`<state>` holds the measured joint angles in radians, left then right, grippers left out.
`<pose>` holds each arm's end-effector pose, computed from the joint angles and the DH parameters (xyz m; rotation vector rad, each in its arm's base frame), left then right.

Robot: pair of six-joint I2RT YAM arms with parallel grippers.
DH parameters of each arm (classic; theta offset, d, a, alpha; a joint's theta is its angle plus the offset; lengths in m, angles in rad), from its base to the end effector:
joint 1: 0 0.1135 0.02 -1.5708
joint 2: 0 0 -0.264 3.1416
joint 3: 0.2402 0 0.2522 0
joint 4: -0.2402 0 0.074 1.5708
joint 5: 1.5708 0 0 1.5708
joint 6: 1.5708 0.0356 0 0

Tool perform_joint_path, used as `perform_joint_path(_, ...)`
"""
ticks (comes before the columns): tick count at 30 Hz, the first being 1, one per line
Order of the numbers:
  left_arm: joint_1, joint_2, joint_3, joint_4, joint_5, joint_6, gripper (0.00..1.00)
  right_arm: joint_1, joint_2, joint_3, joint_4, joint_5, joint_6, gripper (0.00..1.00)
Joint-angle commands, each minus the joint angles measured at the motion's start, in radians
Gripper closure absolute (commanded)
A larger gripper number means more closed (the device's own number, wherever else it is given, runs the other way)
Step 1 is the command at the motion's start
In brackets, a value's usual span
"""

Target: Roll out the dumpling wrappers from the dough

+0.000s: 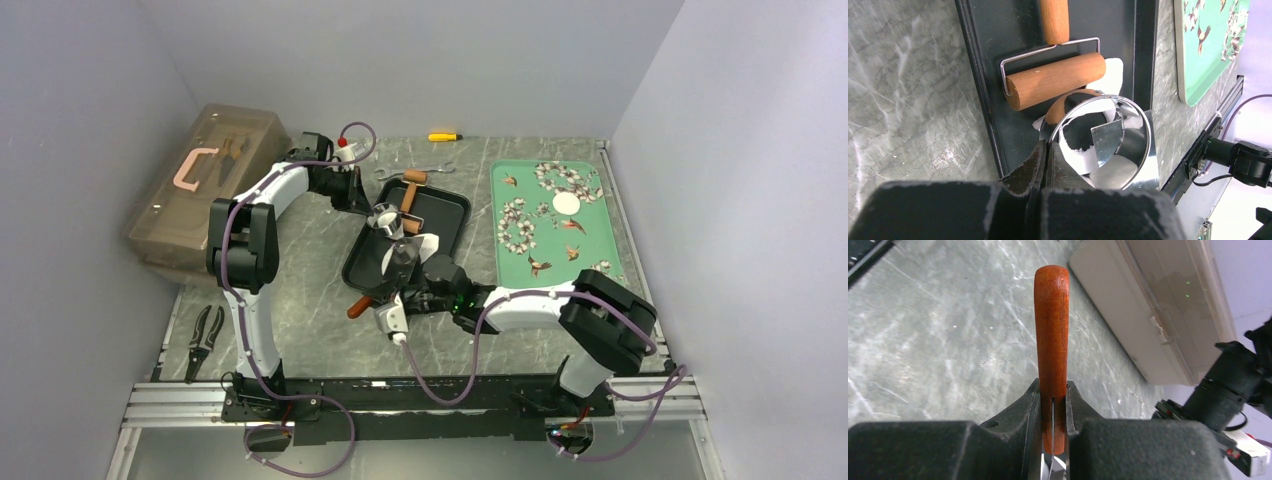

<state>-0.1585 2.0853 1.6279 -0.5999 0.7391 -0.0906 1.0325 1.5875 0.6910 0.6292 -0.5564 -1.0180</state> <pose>0.4361 -0.0940 0.2016 0.3434 2.5225 -1.0560 0.1503 0.2885 0.1960 -1.7284 0.5939 0.5199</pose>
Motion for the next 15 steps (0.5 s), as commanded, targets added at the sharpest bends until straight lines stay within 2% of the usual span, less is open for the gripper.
perform_joint_path(1,-0.004,-0.042,0.011,-0.009,0.040,0.016,1.00,-0.025,0.007,0.024,0.181,-0.054,-0.030,1.00)
perform_joint_path(15,-0.003,-0.061,-0.016,-0.024,0.075,0.015,1.00,-0.123,0.112,0.026,0.289,-0.089,-0.003,1.00)
